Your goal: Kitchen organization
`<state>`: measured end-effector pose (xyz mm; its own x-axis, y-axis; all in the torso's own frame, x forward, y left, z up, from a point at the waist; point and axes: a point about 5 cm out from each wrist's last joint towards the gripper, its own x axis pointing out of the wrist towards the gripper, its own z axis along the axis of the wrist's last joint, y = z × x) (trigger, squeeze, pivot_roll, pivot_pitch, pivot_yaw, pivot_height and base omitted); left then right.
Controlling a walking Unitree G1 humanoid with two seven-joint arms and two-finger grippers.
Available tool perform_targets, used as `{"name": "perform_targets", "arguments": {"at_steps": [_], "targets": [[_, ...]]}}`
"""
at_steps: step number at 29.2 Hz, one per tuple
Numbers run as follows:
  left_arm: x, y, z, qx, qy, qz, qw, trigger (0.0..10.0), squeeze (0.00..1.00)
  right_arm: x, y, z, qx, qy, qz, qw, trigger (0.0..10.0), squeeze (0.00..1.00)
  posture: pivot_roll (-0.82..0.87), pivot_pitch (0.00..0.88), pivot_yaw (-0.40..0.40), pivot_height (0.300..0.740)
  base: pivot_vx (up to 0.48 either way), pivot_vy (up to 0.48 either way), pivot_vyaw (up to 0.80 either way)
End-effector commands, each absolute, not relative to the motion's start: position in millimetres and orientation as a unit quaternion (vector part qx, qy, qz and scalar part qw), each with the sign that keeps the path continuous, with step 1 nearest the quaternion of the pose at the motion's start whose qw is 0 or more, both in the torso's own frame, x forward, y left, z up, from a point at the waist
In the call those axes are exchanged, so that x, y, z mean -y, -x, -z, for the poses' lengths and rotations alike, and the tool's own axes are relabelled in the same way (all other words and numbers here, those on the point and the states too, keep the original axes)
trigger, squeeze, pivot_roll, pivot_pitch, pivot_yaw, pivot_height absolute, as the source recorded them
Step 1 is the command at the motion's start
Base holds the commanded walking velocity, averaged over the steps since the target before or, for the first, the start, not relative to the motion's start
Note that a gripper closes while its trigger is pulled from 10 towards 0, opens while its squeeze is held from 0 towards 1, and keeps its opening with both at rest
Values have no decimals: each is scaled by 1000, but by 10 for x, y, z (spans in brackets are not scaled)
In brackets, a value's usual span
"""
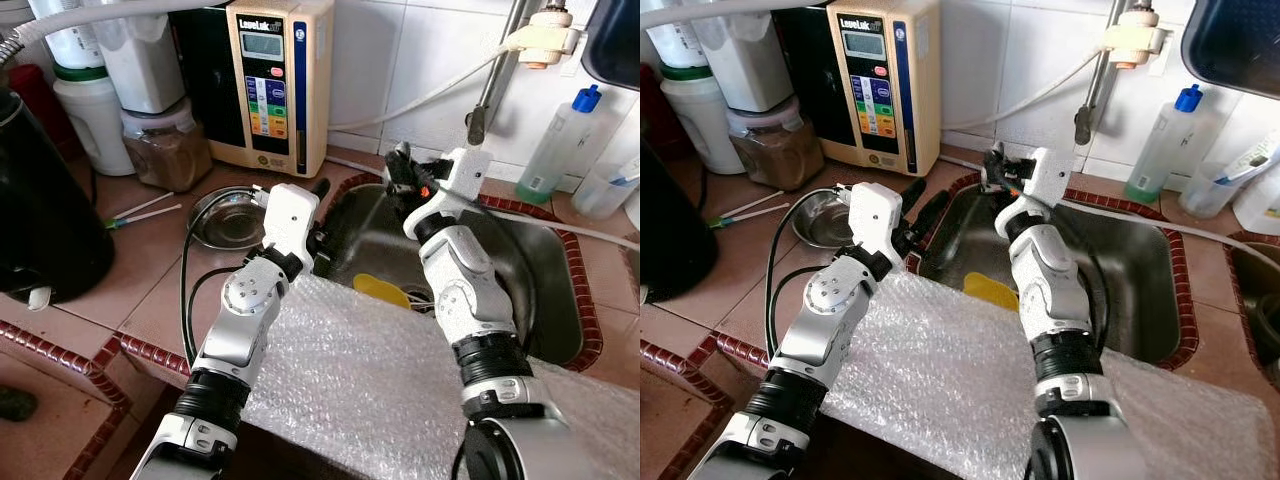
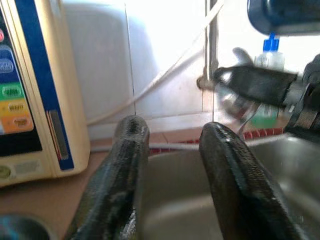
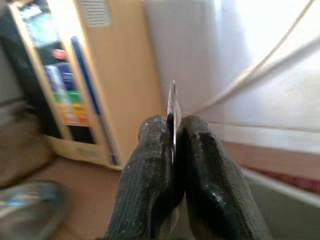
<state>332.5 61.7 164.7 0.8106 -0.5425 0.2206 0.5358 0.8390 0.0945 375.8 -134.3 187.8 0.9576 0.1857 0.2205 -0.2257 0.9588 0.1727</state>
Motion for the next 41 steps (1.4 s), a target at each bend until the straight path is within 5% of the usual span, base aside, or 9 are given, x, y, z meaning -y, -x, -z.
{"name": "perform_targets", "arguments": {"at_steps": [1, 9, 17, 19, 20, 21, 41], "targets": [[-630, -3290, -1558, 101, -12, 292, 951, 10000, 1000, 1507, -3756, -1782, 95, -62, -65, 991, 0, 0, 117, 0, 33, 740, 0, 0, 0], [-632, -3180, -1342, 44, -15, 328, 944, 10000, 1000, 1943, -3713, -1403, 23, 29, 37, 999, 0, 0, 121, 0, 31, 740, 0, 0, 0], [-669, -3163, -1263, 17, -28, 340, 940, 10000, 1000, 2043, -3633, -1067, -51, 36, 71, 996, 0, 0, 125, 0, 35, 740, 0, 0, 0], [-681, -3188, -1293, 19, -28, 337, 941, 10000, 1000, 2030, -3606, -968, -74, 21, 71, 995, 2431, 0, 130, 0, 33, 740, 0, 0, 0], [-684, -3197, -1300, 19, -28, 336, 941, 10000, 1000, 2024, -3601, -951, -76, 16, 69, 995, 6078, 192, 130, 0, 33, 740, 0, 0, 0], [-691, -3210, -1312, 20, -29, 334, 942, 10000, 1000, 2016, -3591, -917, -85, 15, 68, 994, 10000, 1000, 128, 0, 34, 740, 0, 0, 0], [-697, -3235, -1312, 5, -28, 341, 940, 10000, 1000, 1975, -3580, -851, -99, -36, 70, 992, 10000, 1000, 117, 0, 45, 740, 0, 0, 0]]}}
